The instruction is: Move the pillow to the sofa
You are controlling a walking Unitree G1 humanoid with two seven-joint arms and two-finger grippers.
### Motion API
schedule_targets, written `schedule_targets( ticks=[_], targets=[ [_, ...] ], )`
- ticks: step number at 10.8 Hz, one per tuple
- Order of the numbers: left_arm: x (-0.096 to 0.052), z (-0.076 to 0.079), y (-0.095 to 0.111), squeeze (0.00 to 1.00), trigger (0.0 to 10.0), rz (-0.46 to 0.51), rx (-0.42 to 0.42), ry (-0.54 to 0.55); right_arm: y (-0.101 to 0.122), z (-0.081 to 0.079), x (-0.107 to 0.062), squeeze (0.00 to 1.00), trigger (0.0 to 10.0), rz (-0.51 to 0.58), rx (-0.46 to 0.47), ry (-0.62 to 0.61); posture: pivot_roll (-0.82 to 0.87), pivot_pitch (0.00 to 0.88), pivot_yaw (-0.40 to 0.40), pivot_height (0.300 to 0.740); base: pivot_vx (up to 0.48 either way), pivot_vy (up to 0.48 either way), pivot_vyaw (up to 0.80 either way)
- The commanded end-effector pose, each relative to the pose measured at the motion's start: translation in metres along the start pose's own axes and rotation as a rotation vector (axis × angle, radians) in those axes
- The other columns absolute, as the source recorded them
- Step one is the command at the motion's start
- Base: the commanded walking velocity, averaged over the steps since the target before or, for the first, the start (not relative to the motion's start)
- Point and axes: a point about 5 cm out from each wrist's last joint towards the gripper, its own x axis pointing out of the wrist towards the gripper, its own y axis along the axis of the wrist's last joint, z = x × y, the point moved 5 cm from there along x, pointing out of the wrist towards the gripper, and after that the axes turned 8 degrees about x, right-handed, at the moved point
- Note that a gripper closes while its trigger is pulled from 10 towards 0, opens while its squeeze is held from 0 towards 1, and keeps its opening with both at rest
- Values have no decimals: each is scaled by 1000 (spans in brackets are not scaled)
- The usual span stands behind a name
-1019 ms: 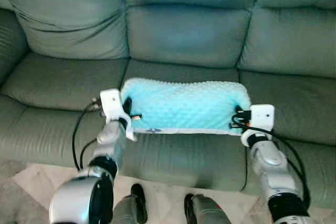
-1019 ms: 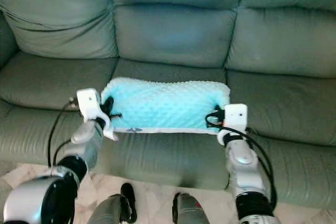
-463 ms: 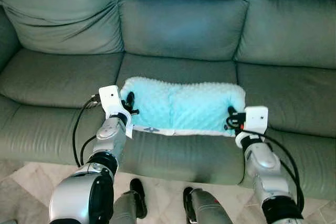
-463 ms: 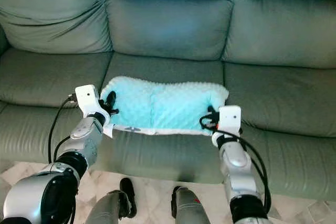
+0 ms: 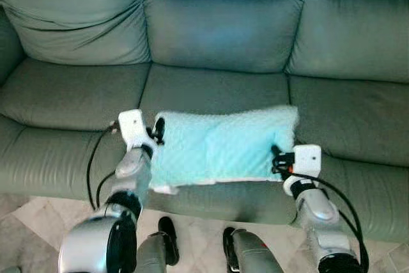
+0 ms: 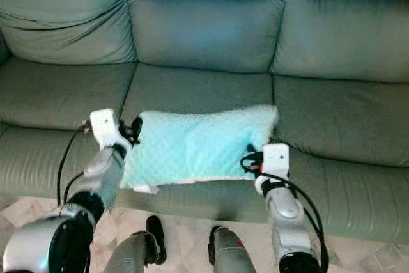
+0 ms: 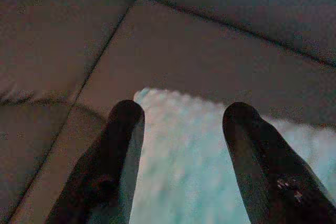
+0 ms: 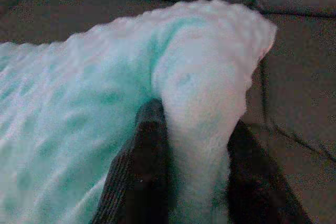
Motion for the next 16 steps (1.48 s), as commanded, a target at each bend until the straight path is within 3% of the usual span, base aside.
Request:
schedule_targets(
  ticks=[1, 4, 6, 8, 11, 13, 16],
  targets=[
    [-8, -5, -19, 1000, 10000, -46, 9, 5, -6, -3, -5, 1000, 10000, -9, 8, 10, -257, 358, 38, 740, 0, 0, 0],
    [-14, -8, -32, 1000, 10000, -71, 7, 7, -12, -7, -9, 1000, 10000, -36, 7, 36, -257, 347, 35, 740, 0, 0, 0],
    [-21, -12, -42, 1000, 10000, -85, -17, 5, -28, -8, -23, 1000, 10000, -129, -28, 85, -254, 330, 38, 740, 0, 0, 0],
    [-26, -13, -50, 1000, 10000, -98, -47, -17, -44, 9, -30, 1000, 10000, -228, -91, 33, -240, 287, 47, 740, 0, 0, 0],
    [-31, -17, -54, 1000, 10000, -102, -18, -52, -44, 21, -22, 1000, 10000, -270, -131, -37, -217, 195, 60, 740, 0, 0, 0],
    [-33, -23, -54, 1000, 10000, -113, -12, -47, -25, 38, -15, 1000, 10000, -185, -136, -137, -203, 139, 67, 740, 0, 0, 0],
    [-29, -15, -45, 1000, 10000, -81, -17, -91, 8, 23, -9, 1000, 10000, -3, -122, -89, -205, 63, 70, 740, 0, 0, 0]
  ],
)
